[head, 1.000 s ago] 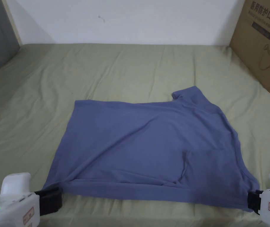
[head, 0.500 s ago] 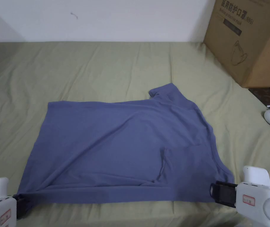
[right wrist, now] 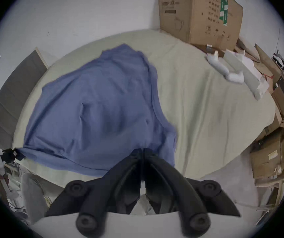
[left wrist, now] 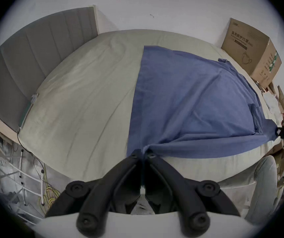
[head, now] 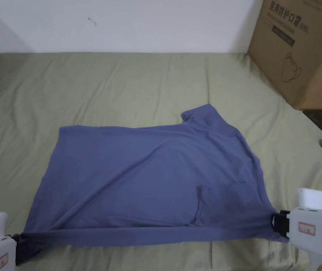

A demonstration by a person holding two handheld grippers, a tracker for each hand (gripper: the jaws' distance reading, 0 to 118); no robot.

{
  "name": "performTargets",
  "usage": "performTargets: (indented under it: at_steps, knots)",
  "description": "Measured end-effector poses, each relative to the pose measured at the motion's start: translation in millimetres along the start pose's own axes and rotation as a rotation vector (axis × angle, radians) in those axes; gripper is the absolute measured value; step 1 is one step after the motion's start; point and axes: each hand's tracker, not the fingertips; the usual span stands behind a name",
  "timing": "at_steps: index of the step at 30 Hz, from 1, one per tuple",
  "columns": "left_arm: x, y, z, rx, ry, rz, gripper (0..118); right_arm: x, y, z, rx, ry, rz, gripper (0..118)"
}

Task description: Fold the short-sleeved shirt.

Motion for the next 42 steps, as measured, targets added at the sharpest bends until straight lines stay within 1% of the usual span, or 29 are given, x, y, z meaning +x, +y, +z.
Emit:
performTargets:
  at_steps: [4,8,10,11,12,13,14,15,18,20,21,22,23,24,25,29,30,31,32,33,34,35,36,37,38,39,40,41,42]
  knots:
    - [3.8,49.9,3.7,0.036,-0.025,-0.043,1,-6.3,41.2,-3.6,0.046,-0.006,-0.018,2]
    - [10.4,105.3,-35.2,0.043,-0.038,-0.051,2,-11.2,82.8,-53.2,-0.015,-0.041,-0.036,2]
    - [16.9,119.9,-60.6,-0.036,-0.049,-0.083,4,-16.3,89.2,-79.1,-0.033,-0.076,-0.018,3]
    - [20.2,123.2,-71.9,-0.066,-0.065,-0.104,8,-21.7,88.5,-91.1,-0.037,-0.111,0.060,8]
    - [23.5,122.9,-78.7,-0.093,-0.039,-0.109,18,-28.9,87.4,-101.5,-0.054,-0.170,0.120,20]
    - [25.2,122.3,-82.9,-0.086,-0.027,-0.116,45,-33.3,87.0,-108.0,-0.071,-0.197,0.154,48]
    - [24.6,121.1,-87.3,-0.082,-0.012,-0.116,74,-35.2,86.4,-109.9,-0.085,-0.207,0.179,71]
    - [22.8,118.7,-87.1,-0.089,0.009,-0.110,96,-34.5,86.6,-105.9,-0.074,-0.183,0.155,83]
    - [11.4,108.9,-71.9,-0.032,0.004,-0.057,106,-33.6,86.4,-86.7,-0.029,-0.159,0.135,88]
    - [3.1,99.6,-58.2,-0.032,0.002,-0.008,105,-31.3,85.6,-67.1,0.009,-0.125,0.121,87]
    - [-2.4,92.6,-48.5,-0.022,-0.010,0.027,102,-30.8,81.7,-56.0,0.039,-0.109,0.110,81]
    - [-7.8,89.0,-44.4,-0.003,-0.044,0.057,80,-31.3,76.6,-48.4,0.041,-0.107,0.103,57]
    - [-10.7,80.5,-39.8,-0.008,-0.053,0.091,45,-31.4,69.5,-42.0,0.045,-0.099,0.097,28]
    - [-10.3,69.5,-37.0,-0.002,-0.040,0.094,1,-28.8,60.7,-37.0,0.052,-0.073,0.093,1]
    - [-10.5,62.7,-35.6,0.031,-0.042,0.106,0,-29.0,54.1,-34.5,0.052,-0.048,0.094,0]
    - [-14.3,52.0,-47.2,0.006,-0.025,0.122,3,-30.0,26.8,-37.6,-0.004,-0.082,0.121,0]
    - [-14.1,55.4,-48.2,0.004,-0.053,0.157,17,-27.7,21.5,-35.9,-0.005,-0.074,0.104,0]
    - [-14.6,55.0,-50.9,-0.018,-0.093,0.186,62,-25.9,17.9,-33.7,-0.005,-0.062,0.083,0]
    - [-13.1,52.6,-57.6,-0.039,-0.127,0.213,95,-23.9,14.6,-32.4,-0.005,-0.056,0.061,0]
    - [-11.4,48.5,-63.6,-0.043,-0.147,0.223,111,-20.9,11.9,-30.3,0.003,-0.050,0.031,0]
    - [-8.2,47.8,-66.5,-0.034,-0.145,0.211,115,-18.2,9.6,-29.0,0.003,-0.042,0.017,0]
    - [-5.4,47.1,-74.5,-0.035,-0.140,0.204,110,-15.4,7.4,-27.9,-0.002,-0.037,0.007,0]
    - [-5.1,44.5,-84.7,-0.105,-0.066,0.170,98,-13.1,5.3,-27.0,-0.009,-0.041,-0.006,0]
    - [-4.0,40.9,-93.0,-0.158,-0.062,0.148,58,-11.5,3.4,-26.1,-0.013,-0.045,-0.011,0]
    - [2.0,34.6,-101.9,-0.201,-0.046,0.130,46,-9.3,0.7,-24.9,-0.016,-0.046,-0.014,0]
    - [-4.5,30.6,-93.2,-0.151,0.036,0.073,44,-7.9,-2.3,-22.4,-0.017,-0.050,-0.022,0]
    - [-6.0,31.8,-86.1,-0.158,0.067,0.047,33,-5.8,-4.4,-21.0,-0.015,-0.048,-0.034,0]
    - [-6.6,36.8,-79.1,-0.103,0.032,0.067,15,-3.6,-5.9,-19.0,-0.015,-0.036,-0.050,0]
    - [-7.0,40.0,-78.8,-0.077,-0.004,0.092,7,-2.5,-5.5,-17.7,-0.011,-0.027,-0.074,2]
